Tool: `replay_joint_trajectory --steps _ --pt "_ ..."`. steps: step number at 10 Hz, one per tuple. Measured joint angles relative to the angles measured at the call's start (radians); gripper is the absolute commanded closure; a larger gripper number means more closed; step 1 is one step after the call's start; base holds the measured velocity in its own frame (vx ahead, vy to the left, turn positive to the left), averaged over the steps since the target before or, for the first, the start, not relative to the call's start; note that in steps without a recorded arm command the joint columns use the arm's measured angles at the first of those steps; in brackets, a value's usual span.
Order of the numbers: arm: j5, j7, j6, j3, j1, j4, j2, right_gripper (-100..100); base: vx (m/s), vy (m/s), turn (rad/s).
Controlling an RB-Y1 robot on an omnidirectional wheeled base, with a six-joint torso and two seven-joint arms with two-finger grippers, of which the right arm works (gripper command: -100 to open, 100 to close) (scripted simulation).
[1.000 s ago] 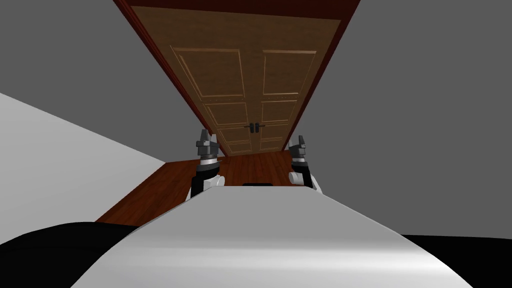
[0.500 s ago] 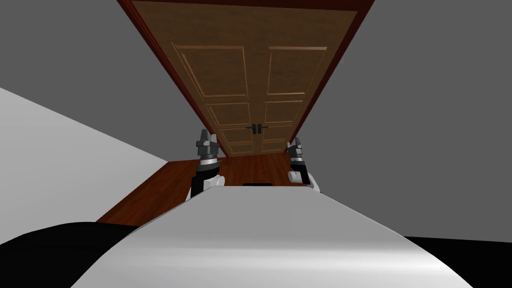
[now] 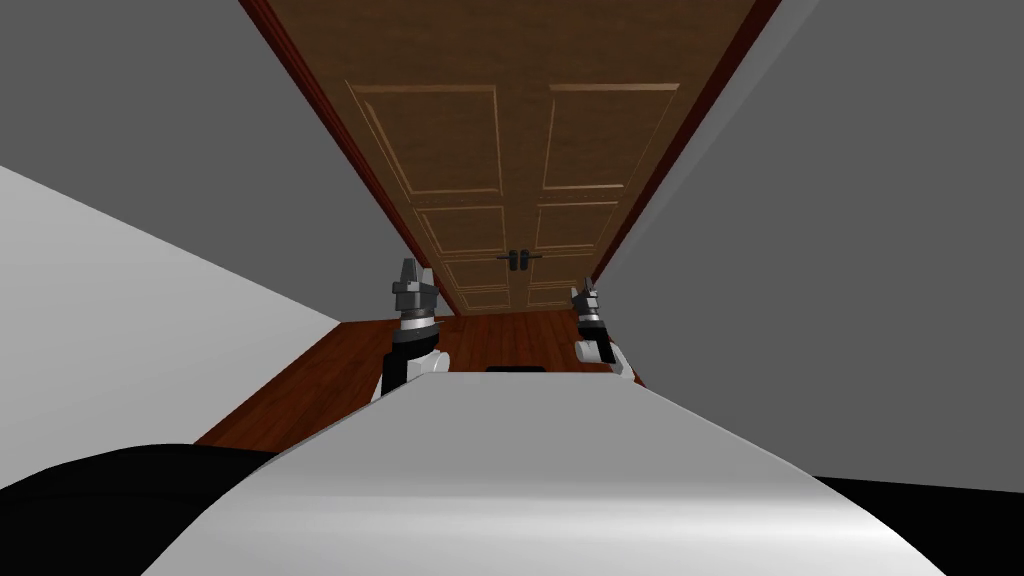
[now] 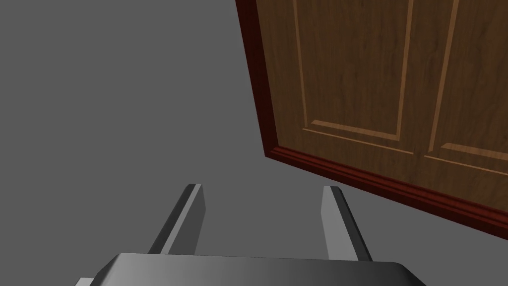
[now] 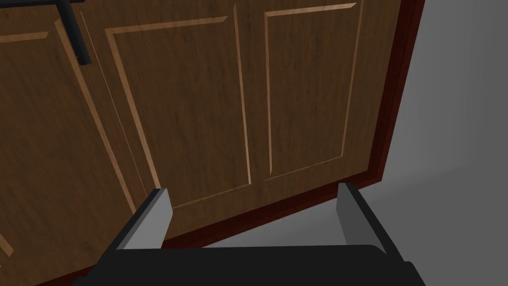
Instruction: Pull the door open
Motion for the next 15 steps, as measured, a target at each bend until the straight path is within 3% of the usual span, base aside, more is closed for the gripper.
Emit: replay_joint_trajectory --steps 2,4,9,11,13,15 --pt "-0.001 -0.005 0.01 -0.008 -0.039 0.069 -0.012 -100 0.16 0.057 0.099" --pt "0.0 -0.01 0.031 -0.012 -0.058 0.106 -0.021 -100 0.121 0.047 0.043" --pt "0.002 -0.015 0.056 -0.02 -0.108 0.21 -0.035 -100 0.113 0.033 0.06" --pt "0.004 -0.016 0.064 -0.027 -0.157 0.299 -0.043 -100 0.187 0.043 0.11" --pt "0.005 -0.022 0.097 -0.03 -0.167 0.323 -0.054 -100 0.163 0.033 0.05" --pt "0.004 -0.026 0.107 -0.035 -0.197 0.377 -0.064 -100 0.142 0.015 0.06"
